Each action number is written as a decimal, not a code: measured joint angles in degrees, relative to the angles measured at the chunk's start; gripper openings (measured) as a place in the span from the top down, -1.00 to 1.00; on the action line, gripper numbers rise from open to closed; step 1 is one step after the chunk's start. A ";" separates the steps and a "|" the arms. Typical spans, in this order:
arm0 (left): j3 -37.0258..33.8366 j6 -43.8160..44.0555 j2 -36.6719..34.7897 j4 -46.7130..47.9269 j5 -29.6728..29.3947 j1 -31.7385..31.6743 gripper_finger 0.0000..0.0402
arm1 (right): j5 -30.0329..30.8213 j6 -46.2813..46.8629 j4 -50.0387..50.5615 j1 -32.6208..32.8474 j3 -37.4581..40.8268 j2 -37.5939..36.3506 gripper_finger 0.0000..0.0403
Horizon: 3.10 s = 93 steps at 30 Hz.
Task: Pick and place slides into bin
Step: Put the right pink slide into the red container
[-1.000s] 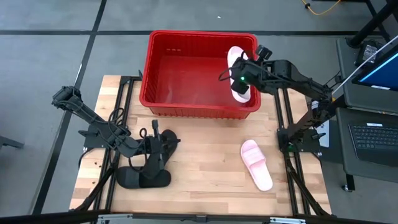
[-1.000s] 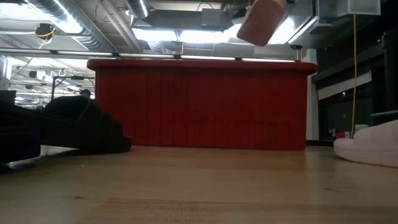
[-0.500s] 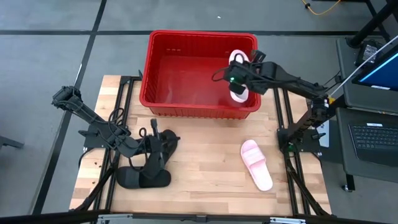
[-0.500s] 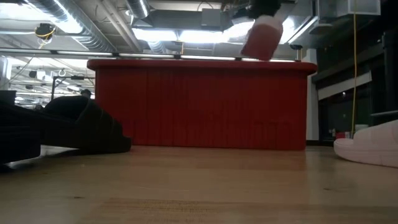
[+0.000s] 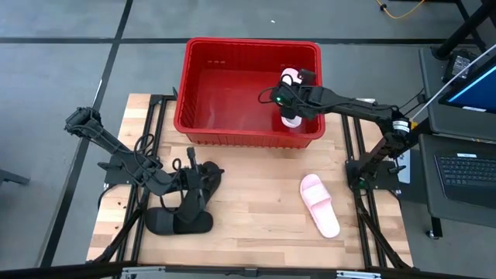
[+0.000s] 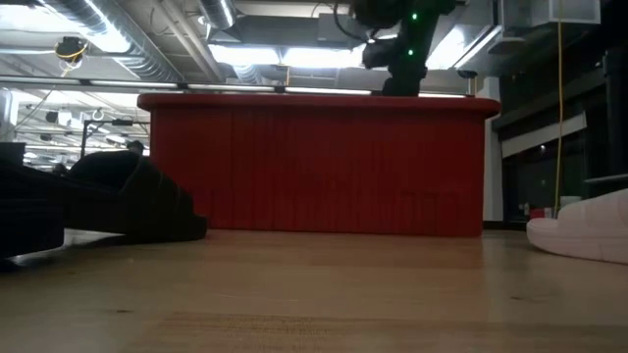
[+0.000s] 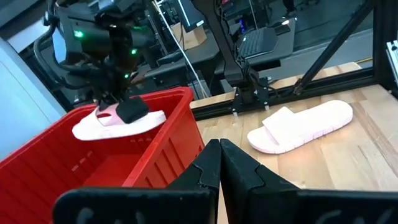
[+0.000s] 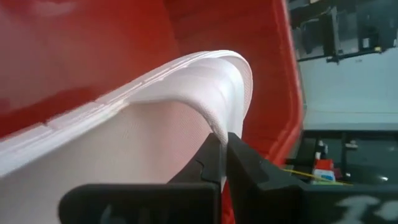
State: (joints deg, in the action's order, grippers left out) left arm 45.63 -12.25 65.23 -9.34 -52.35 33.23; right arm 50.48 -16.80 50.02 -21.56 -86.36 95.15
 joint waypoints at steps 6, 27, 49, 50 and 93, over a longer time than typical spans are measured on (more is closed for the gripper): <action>0.00 0.02 0.00 0.00 -2.71 0.00 0.99 | -1.34 -3.04 -4.07 -2.40 3.49 0.00 0.95; 0.00 1.00 0.00 0.02 -6.15 -0.02 0.99 | -5.30 -15.69 -22.74 -6.35 17.78 0.00 0.95; 0.00 1.16 0.00 -0.39 -6.74 -0.04 0.99 | -14.40 -13.44 -22.88 -9.47 21.15 -0.02 0.95; 0.00 1.16 0.00 -0.42 -6.74 -0.04 0.99 | -14.84 -13.42 -22.78 -9.47 21.15 -0.02 0.95; 0.00 1.03 -0.02 -1.64 -6.71 -0.04 0.99 | -26.44 -7.65 -21.38 -11.92 21.06 4.76 0.94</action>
State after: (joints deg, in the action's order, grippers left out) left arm 45.63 -11.22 65.21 -10.98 -59.07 33.19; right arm 24.04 -24.45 28.64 -33.47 -65.30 99.92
